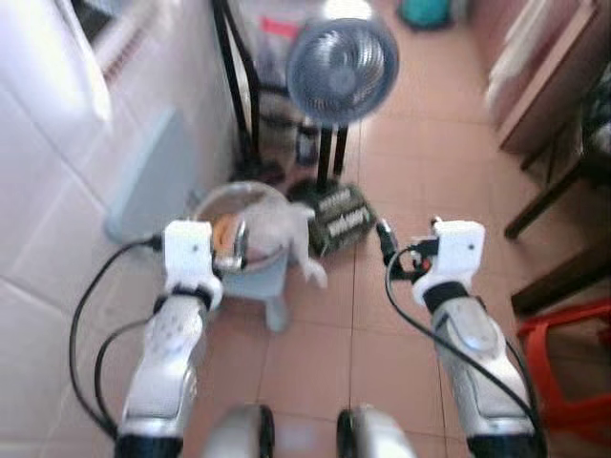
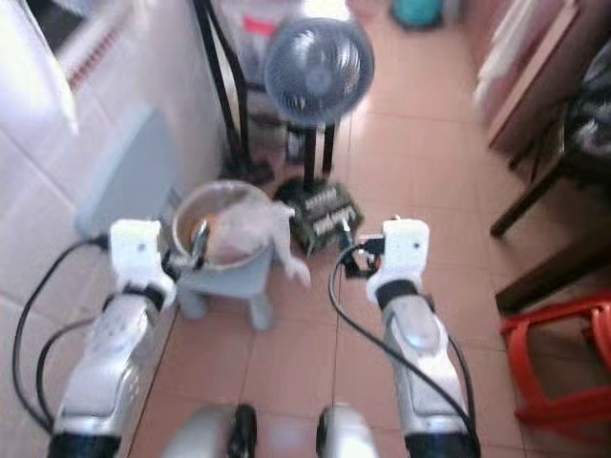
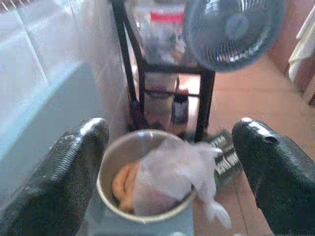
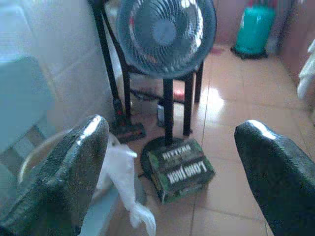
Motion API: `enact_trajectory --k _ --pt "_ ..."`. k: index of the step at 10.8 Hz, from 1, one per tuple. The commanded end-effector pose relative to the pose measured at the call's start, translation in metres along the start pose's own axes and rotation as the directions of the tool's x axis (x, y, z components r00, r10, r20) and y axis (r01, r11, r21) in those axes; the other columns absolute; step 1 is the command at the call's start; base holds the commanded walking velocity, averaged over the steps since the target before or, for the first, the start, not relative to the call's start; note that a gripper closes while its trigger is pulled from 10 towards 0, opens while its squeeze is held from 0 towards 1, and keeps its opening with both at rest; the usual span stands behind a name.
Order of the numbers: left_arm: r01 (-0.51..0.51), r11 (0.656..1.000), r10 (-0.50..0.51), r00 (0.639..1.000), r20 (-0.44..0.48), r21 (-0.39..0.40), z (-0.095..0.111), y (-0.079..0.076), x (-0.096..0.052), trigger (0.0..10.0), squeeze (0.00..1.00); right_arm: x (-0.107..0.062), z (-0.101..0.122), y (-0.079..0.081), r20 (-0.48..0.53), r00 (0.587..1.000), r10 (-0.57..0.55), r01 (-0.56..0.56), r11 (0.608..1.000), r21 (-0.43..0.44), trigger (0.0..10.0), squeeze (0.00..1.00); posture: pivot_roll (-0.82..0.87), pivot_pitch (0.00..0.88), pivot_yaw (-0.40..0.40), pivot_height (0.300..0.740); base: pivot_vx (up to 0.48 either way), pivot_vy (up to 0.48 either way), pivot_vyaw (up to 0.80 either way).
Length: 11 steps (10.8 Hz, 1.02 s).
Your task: Setting the table
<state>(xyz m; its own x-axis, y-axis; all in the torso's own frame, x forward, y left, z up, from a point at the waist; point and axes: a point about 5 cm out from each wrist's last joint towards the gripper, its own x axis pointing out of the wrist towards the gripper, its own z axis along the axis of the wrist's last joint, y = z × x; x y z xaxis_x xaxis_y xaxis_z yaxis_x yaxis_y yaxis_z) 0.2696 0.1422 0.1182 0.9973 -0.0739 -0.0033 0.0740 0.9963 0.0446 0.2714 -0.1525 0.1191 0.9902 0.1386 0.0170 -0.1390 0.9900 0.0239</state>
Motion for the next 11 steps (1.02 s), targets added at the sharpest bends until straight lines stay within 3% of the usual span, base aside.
enact_trajectory --k 1,3,5,6,8,11 --pt "-0.018 1.000 0.018 1.000 -0.016 0.001 -0.005 0.005 -0.001 10.0 0.00 0.002 0.001 -0.003 0.008 1.000 -0.008 0.008 1.000 -0.001 10.0 0.00 -0.01 0.059 0.023 0.740 0.000 0.000 0.00" --pt "-0.028 0.999 0.027 0.999 -0.043 -0.016 -0.008 0.008 -0.005 10.0 0.00 0.000 -0.002 -0.004 -0.010 1.000 -0.022 0.022 1.000 0.006 10.0 0.00 -0.01 0.109 0.024 0.740 0.000 0.000 -0.80" --pt "-0.007 1.000 0.006 0.997 -0.073 -0.011 -0.012 0.007 -0.015 10.0 0.00 -0.019 -0.014 -0.008 -0.065 0.997 -0.033 0.033 0.999 0.004 10.0 0.00 -0.01 0.167 0.014 0.740 0.000 0.326 -0.80" --pt "-0.009 1.000 0.008 0.996 -0.091 -0.017 -0.016 0.006 -0.018 10.0 0.00 -0.021 -0.014 -0.009 -0.065 0.997 -0.033 0.033 0.999 -0.001 10.0 0.00 -0.02 0.169 0.018 0.740 0.000 0.266 -0.80" --pt "0.018 0.999 -0.020 0.996 -0.088 -0.031 -0.013 -0.005 -0.017 10.0 0.00 -0.015 -0.005 -0.011 -0.041 0.998 -0.037 0.037 0.999 -0.007 10.0 0.00 -0.02 0.181 0.021 0.740 0.000 0.000 -0.80" --pt "0.022 0.999 -0.024 0.997 -0.075 -0.033 -0.010 -0.005 -0.015 10.0 0.00 -0.012 -0.001 -0.009 -0.031 0.999 -0.028 0.027 1.000 -0.010 10.0 0.00 -0.02 0.186 0.020 0.740 0.000 0.000 -0.80"
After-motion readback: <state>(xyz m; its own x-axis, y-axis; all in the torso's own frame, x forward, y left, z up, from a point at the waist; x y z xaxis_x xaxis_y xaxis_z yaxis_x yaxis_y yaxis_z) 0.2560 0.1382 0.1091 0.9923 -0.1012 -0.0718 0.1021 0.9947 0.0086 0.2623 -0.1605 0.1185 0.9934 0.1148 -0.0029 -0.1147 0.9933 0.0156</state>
